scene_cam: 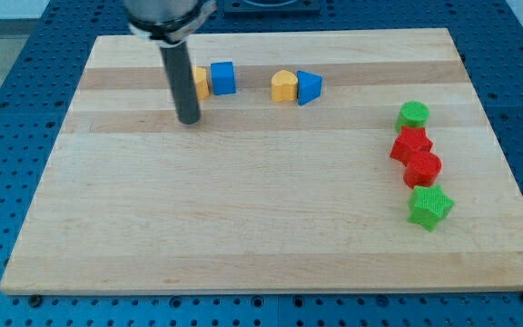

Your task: Slide the blue triangle along with yellow heart slightly left

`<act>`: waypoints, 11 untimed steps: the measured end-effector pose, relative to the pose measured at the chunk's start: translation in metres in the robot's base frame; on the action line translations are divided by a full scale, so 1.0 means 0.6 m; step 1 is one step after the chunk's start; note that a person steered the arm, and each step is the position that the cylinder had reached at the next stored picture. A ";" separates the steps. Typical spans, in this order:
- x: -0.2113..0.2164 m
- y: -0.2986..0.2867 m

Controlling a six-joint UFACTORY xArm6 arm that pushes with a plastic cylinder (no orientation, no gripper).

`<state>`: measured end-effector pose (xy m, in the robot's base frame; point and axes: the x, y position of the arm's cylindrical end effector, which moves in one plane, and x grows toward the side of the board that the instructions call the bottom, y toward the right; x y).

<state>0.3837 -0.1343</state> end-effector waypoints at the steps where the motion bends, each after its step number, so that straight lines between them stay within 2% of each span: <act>1: 0.000 -0.043; 2: 0.036 -0.008; 4: 0.137 0.214; 5: 0.093 0.360; 6: -0.043 0.431; 7: -0.158 0.403; 9: -0.164 0.350; 11: -0.170 0.365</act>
<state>0.2817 0.0849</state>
